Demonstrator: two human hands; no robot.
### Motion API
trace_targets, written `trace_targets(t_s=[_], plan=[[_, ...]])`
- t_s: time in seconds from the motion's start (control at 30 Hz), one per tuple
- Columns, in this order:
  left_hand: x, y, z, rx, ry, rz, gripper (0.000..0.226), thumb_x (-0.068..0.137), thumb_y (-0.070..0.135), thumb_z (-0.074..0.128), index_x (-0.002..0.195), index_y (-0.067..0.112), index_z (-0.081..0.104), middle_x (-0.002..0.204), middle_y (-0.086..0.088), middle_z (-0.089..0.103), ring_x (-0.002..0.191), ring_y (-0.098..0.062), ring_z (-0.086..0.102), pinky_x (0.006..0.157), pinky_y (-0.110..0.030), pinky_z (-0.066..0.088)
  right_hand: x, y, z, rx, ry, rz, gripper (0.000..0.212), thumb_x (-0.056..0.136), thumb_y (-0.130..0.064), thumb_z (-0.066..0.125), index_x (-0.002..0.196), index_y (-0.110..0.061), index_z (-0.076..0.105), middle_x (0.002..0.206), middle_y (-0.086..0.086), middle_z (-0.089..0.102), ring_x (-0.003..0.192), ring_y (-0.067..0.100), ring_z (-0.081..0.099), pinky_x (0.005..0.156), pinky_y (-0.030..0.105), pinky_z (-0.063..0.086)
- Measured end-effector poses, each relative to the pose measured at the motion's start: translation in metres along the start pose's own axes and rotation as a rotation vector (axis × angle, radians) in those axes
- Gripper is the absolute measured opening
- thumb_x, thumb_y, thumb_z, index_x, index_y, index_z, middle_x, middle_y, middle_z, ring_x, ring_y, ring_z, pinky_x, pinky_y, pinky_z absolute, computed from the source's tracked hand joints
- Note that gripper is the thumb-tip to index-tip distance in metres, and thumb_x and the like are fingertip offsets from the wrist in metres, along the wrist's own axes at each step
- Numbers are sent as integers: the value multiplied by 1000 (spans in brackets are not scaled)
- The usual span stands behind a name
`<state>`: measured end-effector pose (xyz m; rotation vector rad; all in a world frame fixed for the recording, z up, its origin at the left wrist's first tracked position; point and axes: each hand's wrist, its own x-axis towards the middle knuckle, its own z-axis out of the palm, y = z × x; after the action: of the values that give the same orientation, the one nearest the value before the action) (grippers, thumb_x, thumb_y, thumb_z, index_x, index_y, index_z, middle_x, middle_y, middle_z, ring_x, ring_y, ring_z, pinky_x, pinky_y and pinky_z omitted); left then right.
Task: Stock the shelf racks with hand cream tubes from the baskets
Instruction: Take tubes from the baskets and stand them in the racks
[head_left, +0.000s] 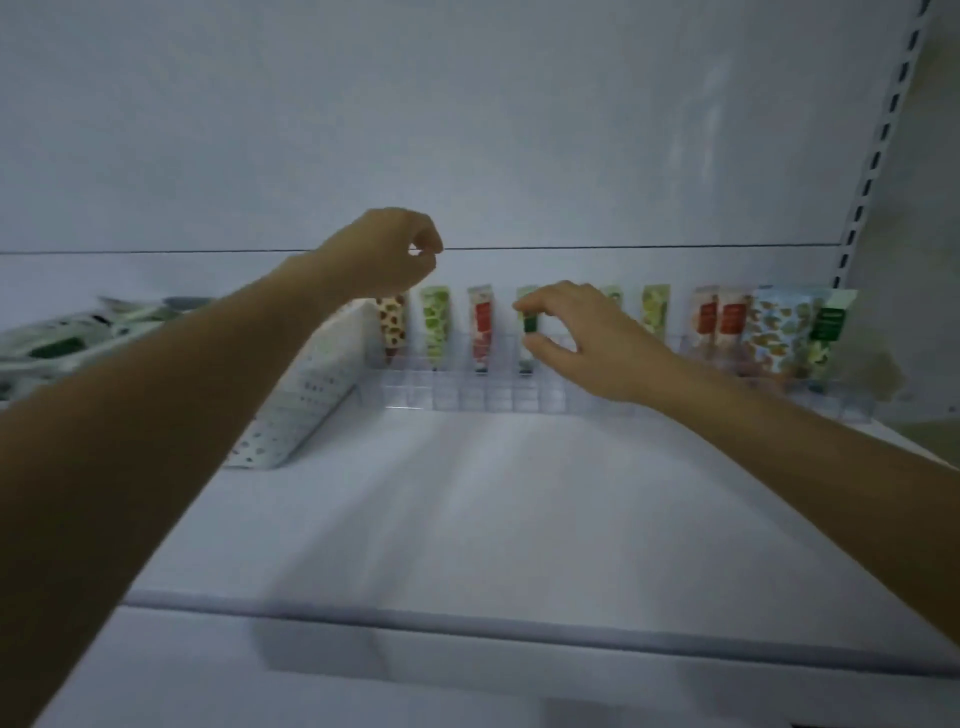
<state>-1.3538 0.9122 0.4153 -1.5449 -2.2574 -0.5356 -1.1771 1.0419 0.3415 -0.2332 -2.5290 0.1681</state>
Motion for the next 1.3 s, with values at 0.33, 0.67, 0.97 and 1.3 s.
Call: trace_targets(t_s=[0.33,0.67,0.97,1.3], plan=[[-64,-173,-43,-4,-348,-122,21,86,12,61,103,25,61,114,-3,65,99,-16,61,94,-32,47,113,-128,66,121,-209,-71,34,97,-35,42,123,-17,52,111,-6,49,102,8,46,82,21,34],[-48,-183,-16,-48,-556,19,34,91,17,53,119,36,59,121,7,50,111,-13,52,101,-31,41,162,-129,91,15,-366,103,27,96,-25,45,121,-21,55,124,0,55,100,10,48,82,23,37],[-26,-191,-2,140,-618,23,55,89,9,50,139,29,38,130,1,47,113,-17,47,95,-29,39,188,-129,99,55,-453,214,34,91,-12,54,124,-20,54,125,-1,57,104,13,53,83,24,42],[-28,-219,-2,-366,-486,-70,26,95,30,47,108,14,62,110,0,63,103,-17,58,94,-30,43,205,-133,110,48,-640,263,47,86,-16,64,130,-20,50,128,-3,52,109,13,47,88,24,34]])
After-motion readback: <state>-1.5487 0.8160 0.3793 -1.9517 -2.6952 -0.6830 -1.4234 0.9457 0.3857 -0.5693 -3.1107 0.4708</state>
